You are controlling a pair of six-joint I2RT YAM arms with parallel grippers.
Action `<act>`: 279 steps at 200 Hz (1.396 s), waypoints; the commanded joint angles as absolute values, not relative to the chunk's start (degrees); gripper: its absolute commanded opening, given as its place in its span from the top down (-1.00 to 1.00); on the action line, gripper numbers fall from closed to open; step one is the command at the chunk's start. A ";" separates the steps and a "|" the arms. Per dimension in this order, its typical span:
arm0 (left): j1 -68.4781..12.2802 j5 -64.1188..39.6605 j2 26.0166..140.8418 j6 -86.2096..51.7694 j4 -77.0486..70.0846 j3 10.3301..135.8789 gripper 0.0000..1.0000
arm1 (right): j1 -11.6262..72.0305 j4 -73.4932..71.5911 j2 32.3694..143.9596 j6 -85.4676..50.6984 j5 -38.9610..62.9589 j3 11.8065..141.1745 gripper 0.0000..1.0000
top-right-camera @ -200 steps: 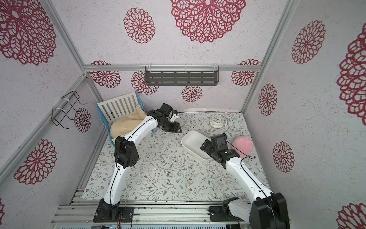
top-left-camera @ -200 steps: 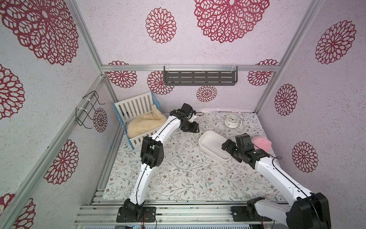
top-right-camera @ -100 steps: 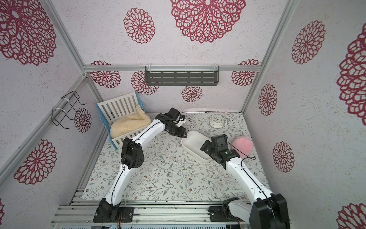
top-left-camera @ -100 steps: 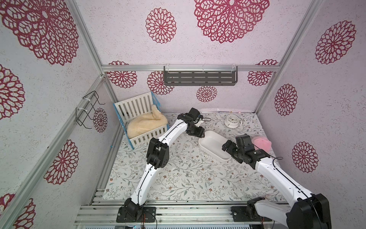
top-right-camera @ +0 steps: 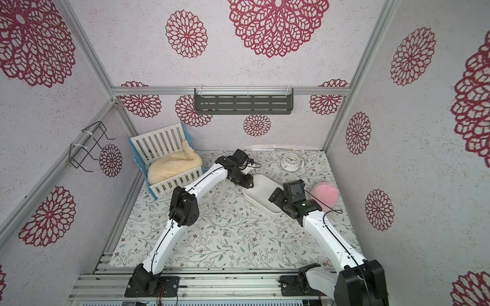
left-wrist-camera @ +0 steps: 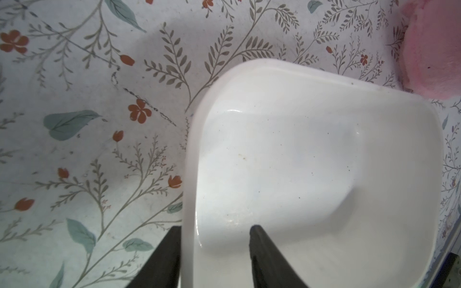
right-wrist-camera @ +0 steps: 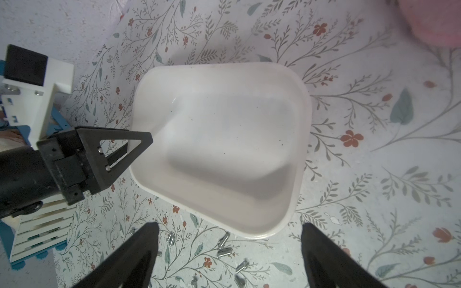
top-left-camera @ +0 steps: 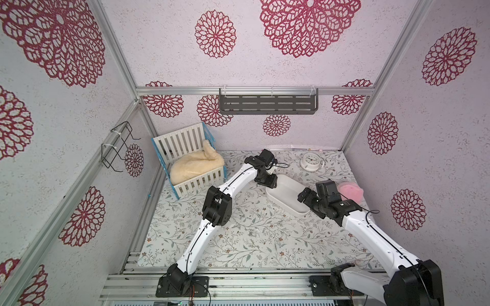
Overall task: Put the screws on the desktop into the storage box
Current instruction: Adjust the storage box at the center of the board.
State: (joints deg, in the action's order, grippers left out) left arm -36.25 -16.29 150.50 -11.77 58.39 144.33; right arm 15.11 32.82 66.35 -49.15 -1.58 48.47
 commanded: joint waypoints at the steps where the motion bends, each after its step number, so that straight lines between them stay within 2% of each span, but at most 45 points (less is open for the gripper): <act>1: -36.56 -13.61 151.65 -11.95 58.84 144.76 0.22 | 14.85 32.74 64.26 -48.95 -1.76 48.44 -0.86; 23: -36.62 -11.18 151.50 -12.73 58.80 144.34 0.48 | 14.85 33.03 63.85 -48.96 -1.91 48.43 -0.86; 107: -35.97 2.66 142.90 -19.28 58.63 132.86 1.00 | 14.71 34.05 62.36 -49.30 -2.21 49.07 -0.86; 192: -30.78 13.99 127.57 -27.24 54.49 113.22 1.00 | 14.85 33.74 62.67 -49.26 -1.41 50.19 -0.85; 279: -26.10 15.25 124.79 -41.05 48.65 102.62 1.00 | 14.85 34.07 62.72 -49.03 -0.97 50.98 -0.84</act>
State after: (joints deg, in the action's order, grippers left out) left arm -26.76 13.87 126.28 -35.59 51.62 105.19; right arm 15.11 34.30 63.72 -49.15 -1.37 48.93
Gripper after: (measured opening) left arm 0.101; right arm 0.924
